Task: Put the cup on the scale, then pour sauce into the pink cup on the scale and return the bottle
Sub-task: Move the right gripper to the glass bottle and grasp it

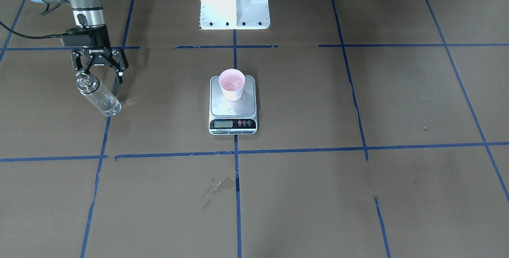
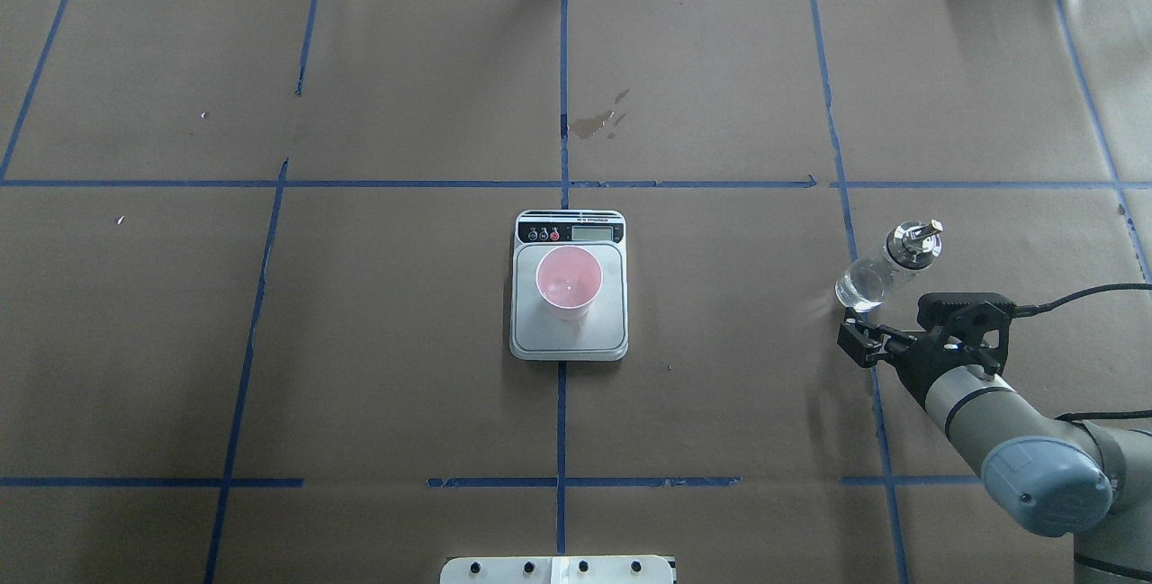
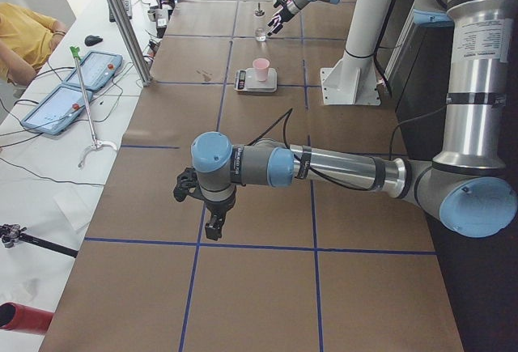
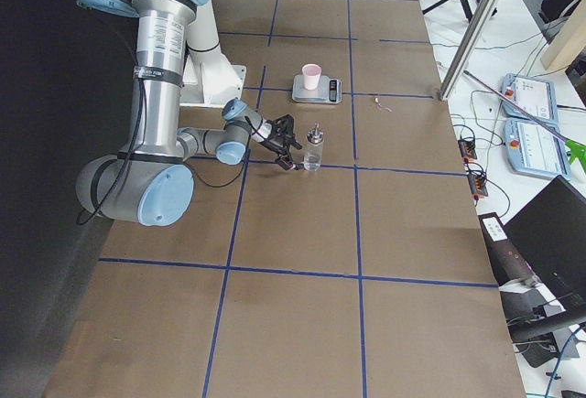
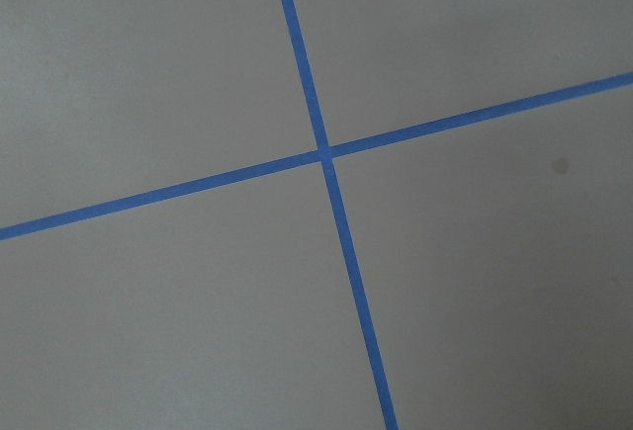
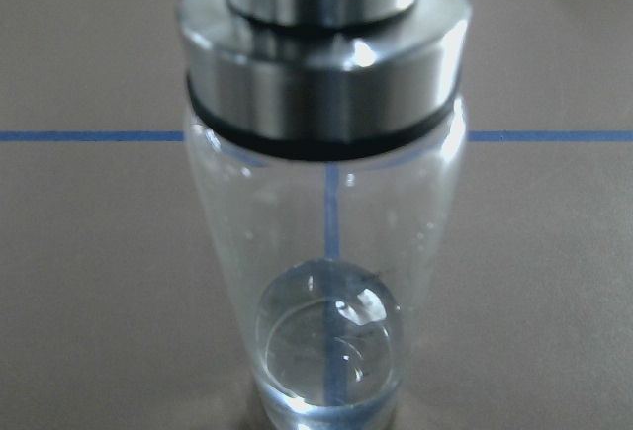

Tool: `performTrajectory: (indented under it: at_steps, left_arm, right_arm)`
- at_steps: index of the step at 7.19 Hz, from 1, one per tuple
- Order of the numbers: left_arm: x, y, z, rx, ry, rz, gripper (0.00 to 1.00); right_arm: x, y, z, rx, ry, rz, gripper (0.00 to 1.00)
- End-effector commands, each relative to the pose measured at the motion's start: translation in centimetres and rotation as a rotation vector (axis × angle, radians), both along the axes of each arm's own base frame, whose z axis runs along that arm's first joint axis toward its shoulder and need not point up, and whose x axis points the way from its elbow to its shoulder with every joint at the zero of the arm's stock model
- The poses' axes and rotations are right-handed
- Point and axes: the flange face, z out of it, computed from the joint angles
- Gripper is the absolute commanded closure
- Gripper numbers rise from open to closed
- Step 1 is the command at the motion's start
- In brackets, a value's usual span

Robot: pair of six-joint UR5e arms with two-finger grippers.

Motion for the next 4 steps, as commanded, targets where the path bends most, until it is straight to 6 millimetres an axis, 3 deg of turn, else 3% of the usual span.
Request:
performTrajectory:
  at_steps: [1, 4]
  left_arm:
    - [0.0, -0.1, -0.1, 0.002, 0.000, 0.000, 0.00]
    - [0.0, 0.0, 0.0, 0.000, 0.002, 0.000, 0.00]
  right_arm:
    - [0.1, -0.2, -0.2, 0.038, -0.002, 0.002, 0.00]
    - [0.2, -1.1, -1.7, 0.112, 0.000, 0.019, 0.00]
